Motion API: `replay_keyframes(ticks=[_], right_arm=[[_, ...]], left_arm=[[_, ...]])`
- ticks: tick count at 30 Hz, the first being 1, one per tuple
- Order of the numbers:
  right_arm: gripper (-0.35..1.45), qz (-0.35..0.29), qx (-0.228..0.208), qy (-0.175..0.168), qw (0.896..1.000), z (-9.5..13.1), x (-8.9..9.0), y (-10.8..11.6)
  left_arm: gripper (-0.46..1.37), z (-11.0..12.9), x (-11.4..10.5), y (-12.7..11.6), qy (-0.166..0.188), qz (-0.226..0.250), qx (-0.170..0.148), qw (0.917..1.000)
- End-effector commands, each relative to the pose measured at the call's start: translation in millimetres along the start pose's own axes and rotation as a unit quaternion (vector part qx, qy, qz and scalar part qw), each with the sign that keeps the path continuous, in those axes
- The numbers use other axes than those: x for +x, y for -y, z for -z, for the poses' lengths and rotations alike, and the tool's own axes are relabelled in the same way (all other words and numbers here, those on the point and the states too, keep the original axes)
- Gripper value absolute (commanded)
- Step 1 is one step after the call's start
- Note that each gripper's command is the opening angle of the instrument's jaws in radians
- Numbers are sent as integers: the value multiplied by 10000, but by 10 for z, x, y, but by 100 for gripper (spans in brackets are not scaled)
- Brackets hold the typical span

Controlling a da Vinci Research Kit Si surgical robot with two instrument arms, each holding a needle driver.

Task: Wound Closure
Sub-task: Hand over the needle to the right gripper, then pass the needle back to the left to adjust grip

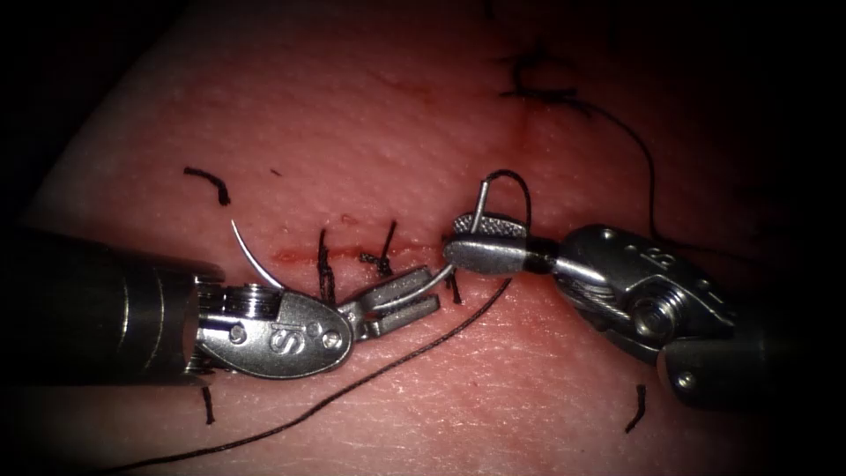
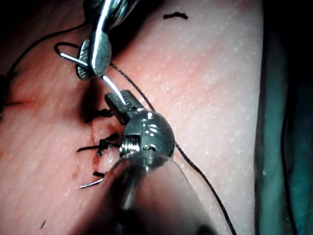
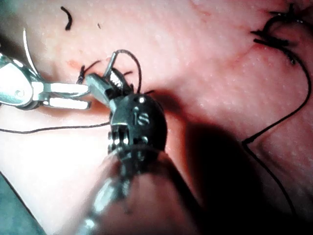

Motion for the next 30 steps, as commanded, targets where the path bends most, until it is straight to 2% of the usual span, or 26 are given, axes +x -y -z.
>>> replay_keyframes(ticks=[1, 3, 4, 6, 8, 9, 11, 14, 19, 22, 24, 25, 30], right_arm=[[-35, -4, -39, -10, 10000, 1, 0, 0], [-35, 53, -34, -21, 10000, 2, 1, 0], [-35, 110, -15, -30, 9999, 3, 1, 0], [-35, 223, 11, -50, 9997, 5, 2, -1], [-35, 311, 45, -41, 9995, 6, 3, -2], [-35, 400, 80, -32, 9992, 8, 3, -2], [-35, 520, 115, -24, 9986, 9, 3, -2], [-35, 787, 230, -22, 9966, 11, 3, -2], [-35, 1251, 340, -18, 9916, 13, 5, -2], [-35, 1389, 414, 2, 9894, 14, 8, -2], [-35, 1494, 434, -41, 9878, 16, 10, -2], [-35, 1494, 434, -41, 9878, 16, 10, -2], [-35, 1692, 479, -242, 9841, 22, 17, -2]], left_arm=[[-35, 0, 0, 0, -17, 3, -44, 10000], [-35, -1, 2, 2, -43, 70, -85, 9999], [-13, -2, 2, 3, -57, 217, -140, 9996], [65, -1, 4, 7, -98, 374, -216, 9990], [86, 0, 6, 10, -101, 446, -246, 9987], [106, 1, 9, 15, -91, 521, -265, 9982], [111, 3, 14, 21, -78, 576, -290, 9979], [97, 7, 26, 34, -16, 649, -364, 9972], [88, 14, 41, 44, 92, 904, -778, 9928], [81, 21, 48, 47, 112, 1245, -1053, 9865], [73, 26, 51, 48, 228, 1500, -1343, 9793], [73, 26, 51, 48, 228, 1500, -1343, 9793], [69, 31, 57, 57, 545, 1846, -1856, 9636]])
